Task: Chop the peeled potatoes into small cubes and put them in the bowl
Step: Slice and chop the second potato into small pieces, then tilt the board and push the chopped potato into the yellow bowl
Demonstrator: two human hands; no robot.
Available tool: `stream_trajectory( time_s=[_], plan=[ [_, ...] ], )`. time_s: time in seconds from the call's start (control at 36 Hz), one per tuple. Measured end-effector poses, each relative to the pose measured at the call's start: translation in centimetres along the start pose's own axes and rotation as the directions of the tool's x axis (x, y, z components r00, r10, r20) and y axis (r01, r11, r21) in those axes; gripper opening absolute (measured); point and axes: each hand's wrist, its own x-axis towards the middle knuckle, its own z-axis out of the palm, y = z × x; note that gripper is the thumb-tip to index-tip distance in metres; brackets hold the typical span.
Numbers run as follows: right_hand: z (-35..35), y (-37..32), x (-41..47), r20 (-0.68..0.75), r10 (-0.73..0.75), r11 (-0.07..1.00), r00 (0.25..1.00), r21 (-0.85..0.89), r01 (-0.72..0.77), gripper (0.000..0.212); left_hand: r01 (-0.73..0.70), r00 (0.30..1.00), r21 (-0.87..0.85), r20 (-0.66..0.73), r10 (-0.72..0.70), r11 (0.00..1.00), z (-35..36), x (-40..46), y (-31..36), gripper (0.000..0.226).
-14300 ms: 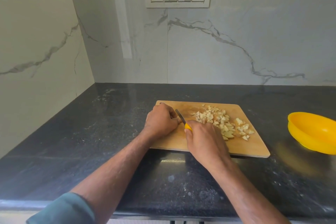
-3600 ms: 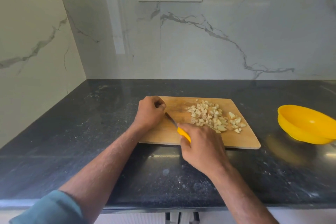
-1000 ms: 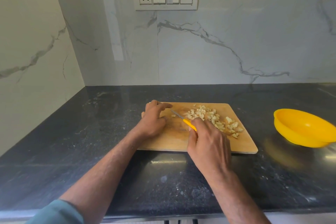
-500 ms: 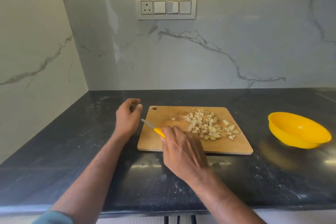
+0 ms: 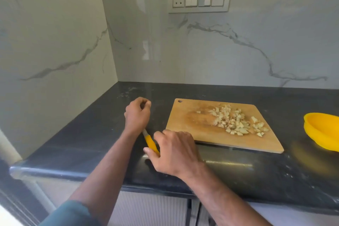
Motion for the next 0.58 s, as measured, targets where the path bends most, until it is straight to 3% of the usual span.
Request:
stream_trajectory(
  time_s=[0.17,0.28,0.36,0.42,0.5,0.58],
  plan=[
    [-2.6,5.1,-1.0,-0.046,0.165,0.983,0.985,-0.069,-0.168,0.027,-0.231,0.973,0.2,0.053,0.224,0.952,1.5,-2.0,2.9,0.015],
    [-6.2,11.0,-2.2,-0.111,0.326,0.931,0.939,-0.134,-0.34,0.017,-0.444,0.882,0.139,0.241,0.405,0.885,4.8,-3.6,6.5,0.013],
    [-9.5,15.7,-3.8,-0.191,0.479,0.842,0.857,-0.177,-0.51,0.015,-0.541,0.801,0.071,0.348,0.488,0.838,8.0,-4.6,9.8,0.014],
    [-12.0,19.0,-5.6,-0.3,0.58,0.74,0.757,-0.194,-0.644,0.019,-0.57,0.771,0.076,0.393,0.501,0.818,9.9,-5.0,11.5,0.018],
    [-16.0,23.9,-9.2,-0.432,0.744,0.497,0.51,-0.153,-0.854,0.029,-0.579,0.762,0.134,0.439,0.475,0.804,12.5,-5.5,12.9,0.026],
    [-18.8,27.7,-12.7,-0.372,0.884,0.246,0.284,-0.145,-0.958,0.046,-0.583,0.755,0.159,0.468,0.459,0.797,14.5,-6.5,12.8,0.03]
  ],
)
